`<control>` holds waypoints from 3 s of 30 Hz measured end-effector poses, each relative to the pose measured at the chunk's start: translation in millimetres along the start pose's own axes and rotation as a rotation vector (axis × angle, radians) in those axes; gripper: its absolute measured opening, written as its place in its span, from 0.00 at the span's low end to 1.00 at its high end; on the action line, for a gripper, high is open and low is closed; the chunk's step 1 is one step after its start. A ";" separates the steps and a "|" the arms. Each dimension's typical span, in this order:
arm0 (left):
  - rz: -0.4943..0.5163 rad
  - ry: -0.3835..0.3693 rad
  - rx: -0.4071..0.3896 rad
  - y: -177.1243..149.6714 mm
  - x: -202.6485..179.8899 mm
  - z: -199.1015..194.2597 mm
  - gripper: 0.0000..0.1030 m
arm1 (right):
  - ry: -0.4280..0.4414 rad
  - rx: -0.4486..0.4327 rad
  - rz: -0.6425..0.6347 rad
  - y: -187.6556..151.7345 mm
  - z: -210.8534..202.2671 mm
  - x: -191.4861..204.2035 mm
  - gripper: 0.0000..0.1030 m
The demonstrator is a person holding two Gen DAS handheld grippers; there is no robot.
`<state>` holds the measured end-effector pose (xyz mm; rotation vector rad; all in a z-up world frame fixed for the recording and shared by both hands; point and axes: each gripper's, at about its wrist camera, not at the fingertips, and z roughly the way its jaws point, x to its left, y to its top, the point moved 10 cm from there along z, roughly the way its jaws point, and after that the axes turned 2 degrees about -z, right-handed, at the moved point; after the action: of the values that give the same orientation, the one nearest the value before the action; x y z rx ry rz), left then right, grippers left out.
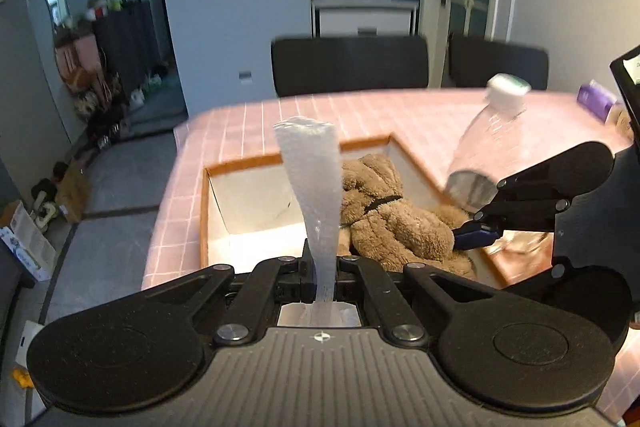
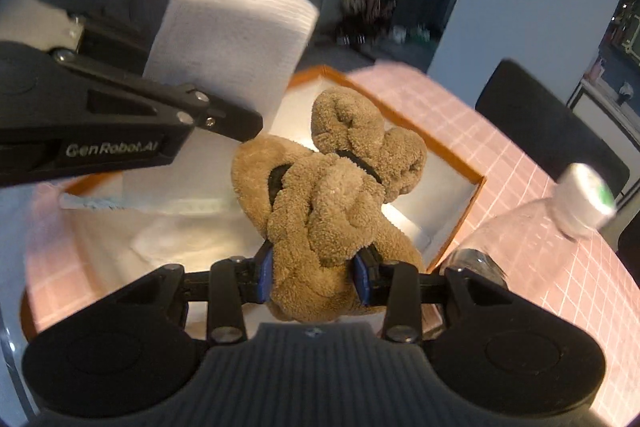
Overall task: Organize soft objects
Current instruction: 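Carry the plastic bag and plush toy into the box and release them, then move both tools back over the sponge and knitted item, then grasp the brown sponge with the left gripper while the right grasps the pink knitted item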
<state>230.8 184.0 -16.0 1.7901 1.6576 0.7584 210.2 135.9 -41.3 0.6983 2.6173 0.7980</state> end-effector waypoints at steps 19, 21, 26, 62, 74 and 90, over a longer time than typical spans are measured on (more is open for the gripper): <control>0.034 0.080 0.222 -30.0 25.6 68.8 0.15 | -0.011 0.148 -0.113 -7.4 60.4 1.0 0.45; 0.048 0.083 0.211 -28.7 23.6 66.4 0.22 | -0.008 0.142 -0.118 -5.4 56.5 0.7 0.47; 0.057 0.095 0.164 -19.1 22.2 56.0 0.52 | -0.002 0.106 -0.095 0.3 43.6 -1.7 0.59; 0.315 -0.200 -0.156 2.2 -159.6 -51.6 0.51 | -0.121 -0.105 0.186 -117.0 -171.8 -76.9 0.67; 0.527 -0.248 0.015 -23.2 -228.7 38.6 0.71 | -0.175 0.034 0.306 -199.3 -153.7 -132.6 0.67; 0.581 -0.222 0.243 -42.7 -246.6 107.4 0.68 | -0.139 0.072 0.509 -221.2 -91.7 -223.3 0.66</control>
<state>265.2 -63.1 -125.1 2.4762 1.1247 0.5765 277.4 -183.8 -64.3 1.4196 2.3755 0.7520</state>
